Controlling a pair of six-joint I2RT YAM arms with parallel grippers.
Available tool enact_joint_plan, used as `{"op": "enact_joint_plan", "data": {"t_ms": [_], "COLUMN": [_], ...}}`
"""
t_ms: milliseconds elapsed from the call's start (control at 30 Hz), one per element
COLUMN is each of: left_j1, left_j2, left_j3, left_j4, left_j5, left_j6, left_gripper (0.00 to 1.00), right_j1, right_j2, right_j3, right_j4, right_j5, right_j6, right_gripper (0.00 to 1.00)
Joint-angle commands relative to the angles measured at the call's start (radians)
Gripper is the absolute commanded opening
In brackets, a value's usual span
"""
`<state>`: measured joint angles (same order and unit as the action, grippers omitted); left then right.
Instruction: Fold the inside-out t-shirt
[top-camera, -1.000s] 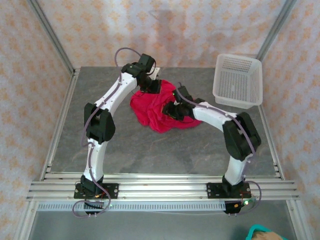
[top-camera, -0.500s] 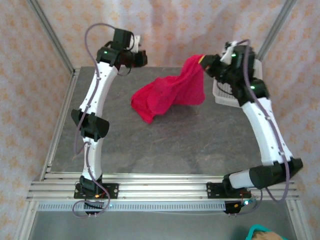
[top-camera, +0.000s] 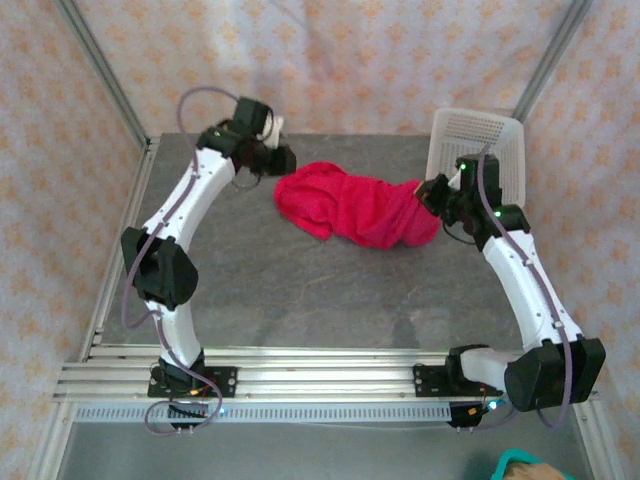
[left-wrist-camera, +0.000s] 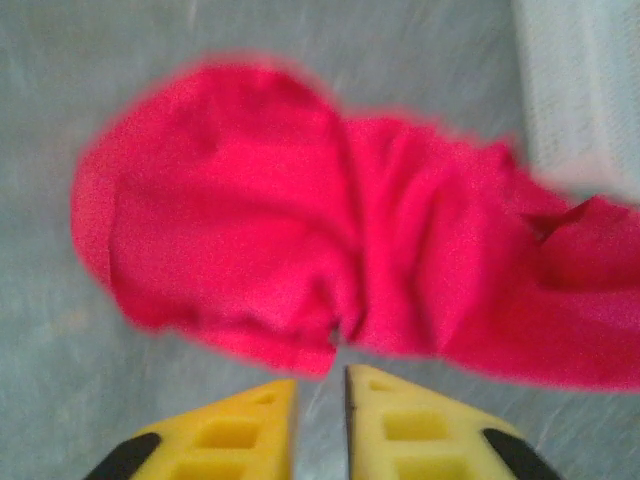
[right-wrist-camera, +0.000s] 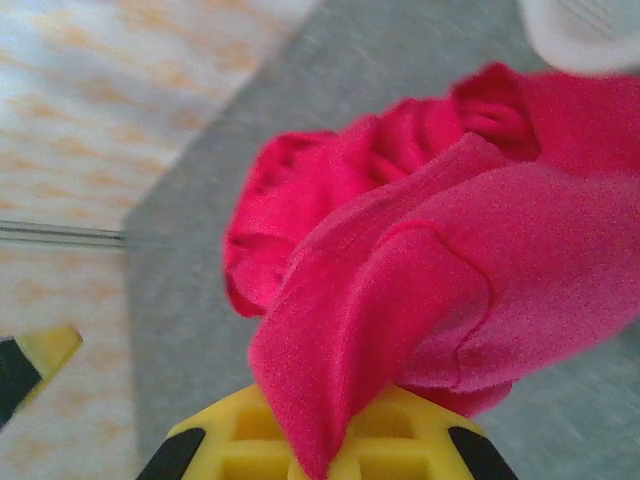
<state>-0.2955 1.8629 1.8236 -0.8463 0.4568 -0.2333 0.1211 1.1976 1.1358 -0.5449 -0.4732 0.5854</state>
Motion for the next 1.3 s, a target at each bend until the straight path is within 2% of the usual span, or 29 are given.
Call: {"op": "enact_joint_plan", "data": {"t_ms": [0, 100, 200, 267, 400, 600, 767, 867, 933, 1000, 1067, 1133, 1200, 1267], "left_j1": [-0.057, -0.095, -0.136, -0.157, -0.205, -0.223, -0.228, -0.231, -0.231, -0.231, -0.231, -0.231, -0.231, -0.232], "left_j2": [-0.106, -0.099, -0.042, 0.004, 0.115, 0.245, 0.313, 0.349, 0.355, 0.351, 0.347, 0.344, 0.335, 0.324], "left_j3": [-0.250, -0.390, -0.410, -0.382, -0.277, -0.145, -0.081, -0.052, -0.050, -0.056, -0.055, -0.050, -0.053, -0.061], "left_j4": [0.128, 0.226, 0.273, 0.283, 0.247, 0.188, 0.179, 0.161, 0.158, 0.159, 0.147, 0.132, 0.127, 0.125], "left_j5": [-0.042, -0.023, -0.046, -0.069, -0.183, -0.276, -0.287, -0.283, -0.282, -0.282, -0.286, -0.286, -0.286, -0.286], "left_j6": [0.021, -0.036, -0.086, -0.126, -0.156, -0.225, -0.283, -0.288, -0.290, -0.290, -0.287, -0.287, -0.289, -0.290], "left_gripper": [0.30, 0.36, 0.36, 0.37, 0.46, 0.46, 0.47, 0.37, 0.22, 0.12, 0.09, 0.12, 0.31, 0.42], "right_j1": [-0.003, -0.005, -0.005, -0.005, -0.005, -0.005, -0.005, -0.005, -0.005, -0.006, -0.006, -0.007, -0.008, -0.008], "right_j2": [-0.028, -0.020, 0.010, 0.012, 0.008, -0.001, 0.006, 0.006, 0.007, 0.008, 0.011, 0.011, 0.012, 0.015], "right_j3": [-0.012, -0.009, -0.002, -0.003, -0.017, -0.031, -0.033, -0.033, -0.034, -0.036, -0.036, -0.036, -0.034, -0.034], "right_j4": [0.031, 0.033, 0.036, 0.037, 0.034, 0.040, 0.048, 0.053, 0.059, 0.065, 0.066, 0.069, 0.069, 0.070], "right_j5": [0.087, 0.107, 0.095, 0.089, 0.090, 0.080, 0.068, 0.062, 0.058, 0.056, 0.053, 0.050, 0.050, 0.047], "right_j6": [-0.018, -0.027, -0.029, -0.029, -0.033, -0.033, -0.036, -0.036, -0.034, -0.033, -0.033, -0.033, -0.033, -0.033], "right_gripper": [0.00, 0.00, 0.00, 0.00, 0.00, 0.00, 0.00, 0.00, 0.00, 0.00, 0.00, 0.00, 0.00, 0.00]}}
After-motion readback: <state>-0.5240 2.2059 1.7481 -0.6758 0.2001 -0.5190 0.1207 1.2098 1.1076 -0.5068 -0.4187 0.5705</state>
